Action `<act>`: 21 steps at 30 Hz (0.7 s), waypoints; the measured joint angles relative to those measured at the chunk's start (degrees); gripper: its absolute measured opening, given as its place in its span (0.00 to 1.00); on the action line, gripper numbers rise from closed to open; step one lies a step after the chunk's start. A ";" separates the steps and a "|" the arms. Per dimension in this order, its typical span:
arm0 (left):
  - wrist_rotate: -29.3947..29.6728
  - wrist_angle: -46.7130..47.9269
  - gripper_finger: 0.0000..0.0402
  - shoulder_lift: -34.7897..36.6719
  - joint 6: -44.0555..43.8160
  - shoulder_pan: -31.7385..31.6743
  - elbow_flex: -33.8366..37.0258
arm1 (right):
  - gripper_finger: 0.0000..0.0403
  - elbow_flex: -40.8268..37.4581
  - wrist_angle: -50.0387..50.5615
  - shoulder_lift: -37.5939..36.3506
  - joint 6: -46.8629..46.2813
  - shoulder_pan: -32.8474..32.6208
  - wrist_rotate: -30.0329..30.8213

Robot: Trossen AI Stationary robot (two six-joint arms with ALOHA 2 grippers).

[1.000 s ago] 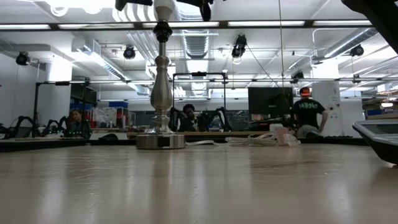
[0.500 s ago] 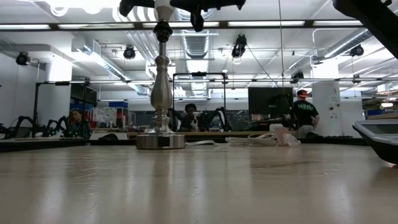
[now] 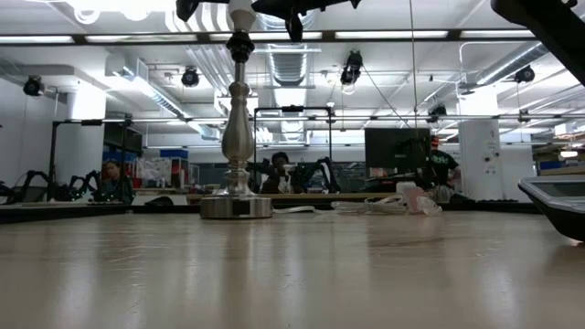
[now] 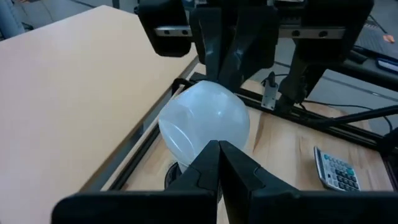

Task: Screw lightbulb
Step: Remove the lightbulb from the lamp

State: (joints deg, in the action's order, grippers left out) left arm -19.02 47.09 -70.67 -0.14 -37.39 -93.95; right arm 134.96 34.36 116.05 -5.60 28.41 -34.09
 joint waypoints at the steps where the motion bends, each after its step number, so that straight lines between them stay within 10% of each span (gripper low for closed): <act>1: -0.07 -0.02 0.00 -0.13 0.00 0.00 -0.02 | 0.00 -0.01 -0.21 -0.02 0.23 0.02 0.00; 21: -1.32 -1.08 0.00 -0.86 1.74 0.20 -0.90 | 0.00 0.00 -1.74 -0.30 7.16 0.02 3.85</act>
State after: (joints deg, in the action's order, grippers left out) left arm -20.34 46.01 -71.54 1.60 -37.19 -94.85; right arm 134.96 32.62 115.75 1.56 28.42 -30.23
